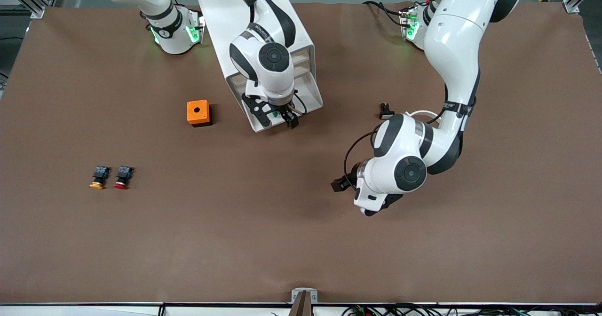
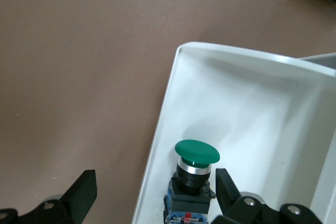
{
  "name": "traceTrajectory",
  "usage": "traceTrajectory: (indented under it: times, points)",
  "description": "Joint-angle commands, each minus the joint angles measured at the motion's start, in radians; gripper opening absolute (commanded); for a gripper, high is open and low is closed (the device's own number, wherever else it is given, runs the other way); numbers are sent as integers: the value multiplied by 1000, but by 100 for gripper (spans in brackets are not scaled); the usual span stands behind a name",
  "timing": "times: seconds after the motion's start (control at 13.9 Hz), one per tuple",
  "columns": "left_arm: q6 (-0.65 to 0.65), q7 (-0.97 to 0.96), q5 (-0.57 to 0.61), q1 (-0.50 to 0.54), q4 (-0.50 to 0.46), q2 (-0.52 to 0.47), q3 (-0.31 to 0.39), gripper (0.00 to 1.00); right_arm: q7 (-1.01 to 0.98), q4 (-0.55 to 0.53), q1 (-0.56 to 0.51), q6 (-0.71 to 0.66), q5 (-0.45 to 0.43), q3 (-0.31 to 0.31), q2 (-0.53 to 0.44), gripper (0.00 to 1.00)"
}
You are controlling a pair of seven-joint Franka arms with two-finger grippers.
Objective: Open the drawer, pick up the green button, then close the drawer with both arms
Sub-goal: 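Grasp the green button with the right gripper and lift it out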
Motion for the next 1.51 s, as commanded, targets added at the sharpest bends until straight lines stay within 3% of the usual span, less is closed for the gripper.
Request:
traceTrajectory:
  times: [0.0,0.93,1.29,1.44]
  points:
    - [11,13,21,-10,-22,-36,5,100,8,-4,7,2,21,11,13,100]
    - [49,9,66,-56,-29,-33,10,100,9,-3,52,-53,38,13,21,100]
    - [51,4,113,-79,-31,-25,8,100,14,0,52,-62,59,11,21,81]
    - [51,2,121,-81,-31,-25,8,100,14,2,52,-62,61,11,21,57]
